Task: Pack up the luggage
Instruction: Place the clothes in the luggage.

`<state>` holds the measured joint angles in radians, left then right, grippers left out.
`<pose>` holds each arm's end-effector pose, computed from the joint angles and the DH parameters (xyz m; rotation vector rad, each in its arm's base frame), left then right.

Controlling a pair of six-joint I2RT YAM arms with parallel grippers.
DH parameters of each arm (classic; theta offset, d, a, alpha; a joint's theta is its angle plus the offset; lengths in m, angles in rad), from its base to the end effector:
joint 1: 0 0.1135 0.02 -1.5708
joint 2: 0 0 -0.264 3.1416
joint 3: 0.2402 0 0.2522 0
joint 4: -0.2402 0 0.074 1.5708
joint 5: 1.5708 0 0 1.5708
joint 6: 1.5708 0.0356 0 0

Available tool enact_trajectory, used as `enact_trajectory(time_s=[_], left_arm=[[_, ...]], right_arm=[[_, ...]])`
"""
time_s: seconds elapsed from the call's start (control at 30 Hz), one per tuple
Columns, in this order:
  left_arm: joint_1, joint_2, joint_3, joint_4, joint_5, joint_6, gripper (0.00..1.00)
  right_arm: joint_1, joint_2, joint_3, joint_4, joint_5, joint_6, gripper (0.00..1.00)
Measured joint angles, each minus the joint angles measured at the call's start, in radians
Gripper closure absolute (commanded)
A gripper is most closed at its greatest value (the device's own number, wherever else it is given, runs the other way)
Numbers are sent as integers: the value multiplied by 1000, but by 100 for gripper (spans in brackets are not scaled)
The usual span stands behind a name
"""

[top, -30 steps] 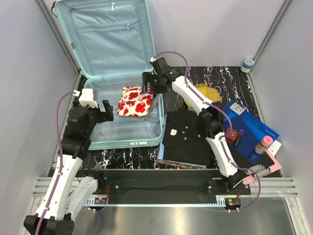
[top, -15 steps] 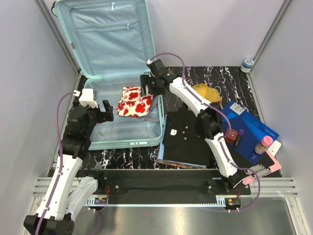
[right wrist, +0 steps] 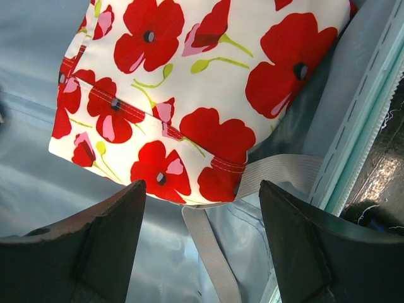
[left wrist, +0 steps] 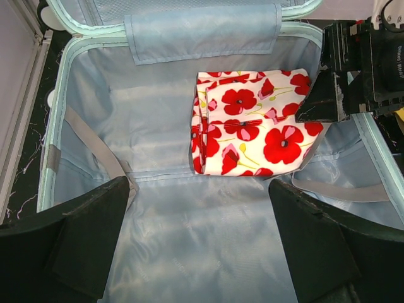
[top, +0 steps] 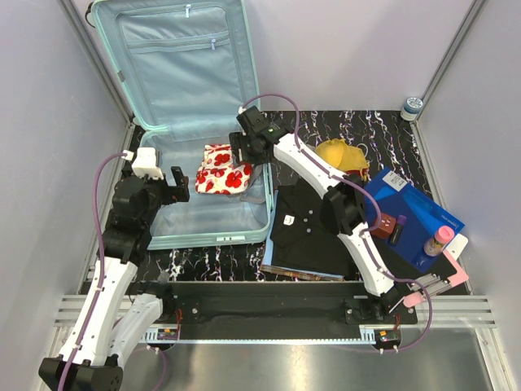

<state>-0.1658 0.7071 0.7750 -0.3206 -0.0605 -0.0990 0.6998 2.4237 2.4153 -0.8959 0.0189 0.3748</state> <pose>0.1638 -0.0252 0.3341 0.0182 1.8249 -0.1318 0.4074 0.3422 0.2590 -0.4006 2.4946 0.4271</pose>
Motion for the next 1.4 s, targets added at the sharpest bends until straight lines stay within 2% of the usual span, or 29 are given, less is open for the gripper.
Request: enact_trajectory(time_s=[0.5, 1.0, 1.4], left_arm=[[-12, 0, 0, 0, -4, -3, 1], [-23, -1, 0, 0, -4, -3, 1], [-24, -14, 0, 0, -4, -3, 1]], right_arm=[[21, 95, 72, 5, 17, 61, 25], [18, 232, 192, -47, -6, 75, 71], [18, 263, 248, 6, -3, 75, 77]])
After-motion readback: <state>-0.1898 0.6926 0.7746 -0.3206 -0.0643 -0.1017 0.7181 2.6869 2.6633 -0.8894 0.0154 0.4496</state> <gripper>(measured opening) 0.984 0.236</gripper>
